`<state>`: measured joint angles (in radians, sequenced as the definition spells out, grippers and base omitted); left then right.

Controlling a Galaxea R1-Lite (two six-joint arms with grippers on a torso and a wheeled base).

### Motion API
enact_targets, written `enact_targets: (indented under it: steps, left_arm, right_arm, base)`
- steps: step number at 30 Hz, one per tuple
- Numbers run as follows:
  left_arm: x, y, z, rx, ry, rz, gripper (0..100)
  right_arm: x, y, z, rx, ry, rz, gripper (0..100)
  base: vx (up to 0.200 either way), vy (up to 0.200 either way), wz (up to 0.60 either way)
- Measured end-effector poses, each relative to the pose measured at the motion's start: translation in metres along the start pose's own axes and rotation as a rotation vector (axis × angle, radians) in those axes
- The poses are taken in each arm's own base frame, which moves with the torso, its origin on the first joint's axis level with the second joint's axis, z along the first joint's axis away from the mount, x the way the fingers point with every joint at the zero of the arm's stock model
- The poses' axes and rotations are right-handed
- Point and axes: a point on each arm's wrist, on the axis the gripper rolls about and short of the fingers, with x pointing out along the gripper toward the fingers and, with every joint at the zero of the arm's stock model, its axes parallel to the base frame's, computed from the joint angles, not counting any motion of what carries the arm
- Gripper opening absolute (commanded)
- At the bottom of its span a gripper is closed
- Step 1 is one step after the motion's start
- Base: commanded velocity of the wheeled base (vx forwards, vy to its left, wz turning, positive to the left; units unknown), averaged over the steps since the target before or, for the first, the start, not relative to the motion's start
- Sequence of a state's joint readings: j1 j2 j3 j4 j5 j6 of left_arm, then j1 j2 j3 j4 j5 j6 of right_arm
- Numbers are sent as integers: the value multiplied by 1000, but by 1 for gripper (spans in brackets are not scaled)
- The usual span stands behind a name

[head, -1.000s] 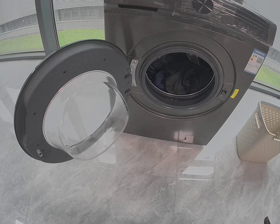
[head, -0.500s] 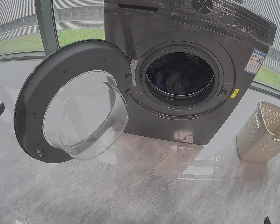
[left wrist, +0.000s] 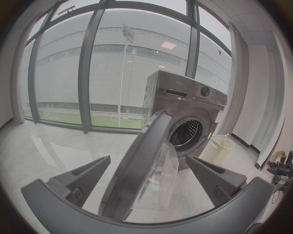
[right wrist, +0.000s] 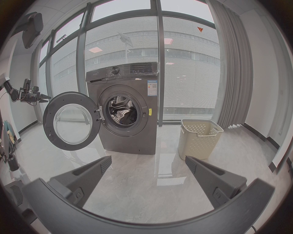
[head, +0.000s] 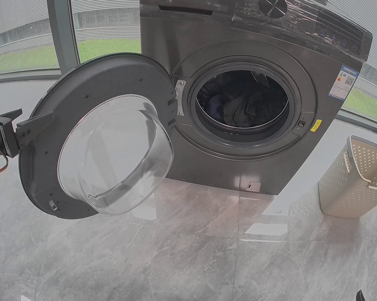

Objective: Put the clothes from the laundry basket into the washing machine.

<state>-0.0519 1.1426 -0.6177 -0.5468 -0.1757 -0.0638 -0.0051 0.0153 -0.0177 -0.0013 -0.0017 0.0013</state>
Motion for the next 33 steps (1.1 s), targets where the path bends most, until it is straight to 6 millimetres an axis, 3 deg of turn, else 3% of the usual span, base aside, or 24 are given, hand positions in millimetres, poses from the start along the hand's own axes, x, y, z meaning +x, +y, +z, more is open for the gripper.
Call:
enact_targets:
  steps: [7, 14, 33]
  left_arm:
    - [9, -6, -14, 17, 61, -78, 100]
    - [9, -25, -22, 40, 91, -187, 100]
    - [-1, -77, -24, 32, 89, -485, 100]
  right_arm:
    - [0, 0, 0, 0, 0, 0, 100]
    - [0, 0, 0, 0, 0, 0, 100]
    - [0, 0, 0, 0, 1, 1, 100]
  base:
    - [0, 0, 0]
    - [0, 0, 0]
    - [0, 0, 0]
